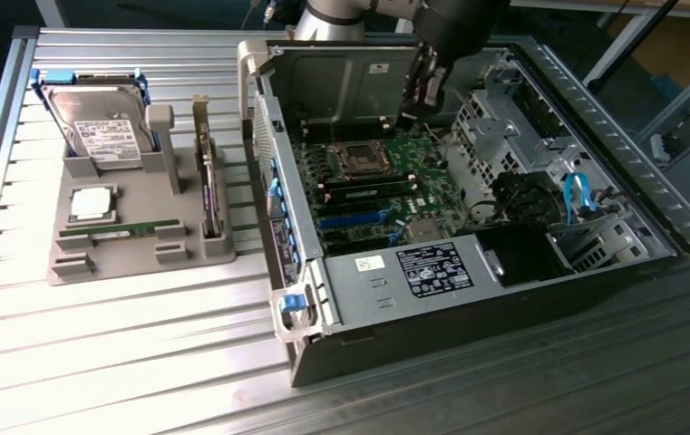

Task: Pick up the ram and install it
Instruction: 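Press down the ram until it locks into place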

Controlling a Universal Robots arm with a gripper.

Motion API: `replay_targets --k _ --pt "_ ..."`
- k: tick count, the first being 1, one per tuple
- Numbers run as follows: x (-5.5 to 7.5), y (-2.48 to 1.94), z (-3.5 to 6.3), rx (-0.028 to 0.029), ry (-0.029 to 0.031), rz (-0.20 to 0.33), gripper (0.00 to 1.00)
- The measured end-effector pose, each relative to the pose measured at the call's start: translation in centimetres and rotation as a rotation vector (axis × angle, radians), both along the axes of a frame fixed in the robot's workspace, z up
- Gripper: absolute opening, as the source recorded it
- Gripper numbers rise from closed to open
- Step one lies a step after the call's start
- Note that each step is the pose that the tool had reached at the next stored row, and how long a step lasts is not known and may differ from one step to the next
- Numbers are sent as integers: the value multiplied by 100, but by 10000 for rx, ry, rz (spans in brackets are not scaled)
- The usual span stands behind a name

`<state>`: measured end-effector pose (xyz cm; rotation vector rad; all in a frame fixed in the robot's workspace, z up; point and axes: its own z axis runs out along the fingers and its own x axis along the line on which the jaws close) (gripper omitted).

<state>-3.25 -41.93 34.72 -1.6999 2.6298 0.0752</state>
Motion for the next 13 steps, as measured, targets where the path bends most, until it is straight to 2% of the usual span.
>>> replay_targets --k 2,10,13 --pt "0 0 -1 0 0 -877 10" --pt "0 0 -2 0 0 -2240 10" --pt "0 0 -3 0 1 -2922 10"
